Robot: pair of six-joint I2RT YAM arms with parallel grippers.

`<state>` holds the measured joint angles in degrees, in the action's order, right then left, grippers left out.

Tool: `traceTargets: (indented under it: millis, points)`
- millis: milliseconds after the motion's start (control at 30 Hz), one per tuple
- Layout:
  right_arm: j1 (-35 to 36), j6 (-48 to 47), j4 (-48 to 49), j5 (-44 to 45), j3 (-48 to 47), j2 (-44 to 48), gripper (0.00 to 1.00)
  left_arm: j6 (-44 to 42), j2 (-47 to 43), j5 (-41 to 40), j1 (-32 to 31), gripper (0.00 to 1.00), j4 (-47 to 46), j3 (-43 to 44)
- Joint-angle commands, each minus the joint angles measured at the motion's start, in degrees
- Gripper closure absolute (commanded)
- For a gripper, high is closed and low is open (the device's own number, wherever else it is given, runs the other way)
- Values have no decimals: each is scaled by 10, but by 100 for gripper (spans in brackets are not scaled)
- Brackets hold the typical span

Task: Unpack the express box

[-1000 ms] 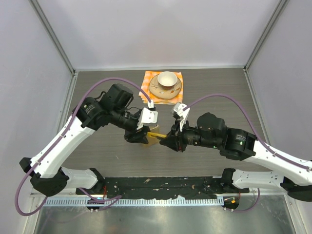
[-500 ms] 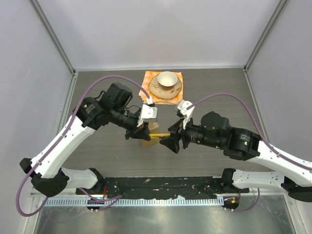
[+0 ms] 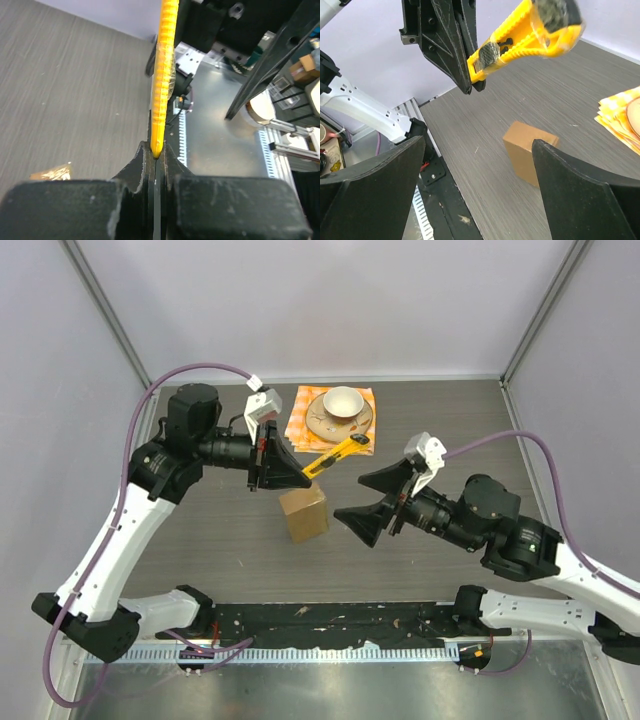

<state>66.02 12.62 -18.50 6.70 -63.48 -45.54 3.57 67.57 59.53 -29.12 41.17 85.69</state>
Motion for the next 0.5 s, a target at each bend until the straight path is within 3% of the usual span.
traceTargets:
  millis: [0, 267, 467]
  points:
    - [-7, 2, 115, -35, 14, -34, 7, 77, -5, 75, 2, 100, -80, -3]
    - [-59, 6, 181, -125, -17, -74, 16, 45, -10, 70, 2, 100, -55, -16]
    - [-94, 30, 237, -174, -15, -89, 31, 25, -14, 67, 1, 100, -40, -20]
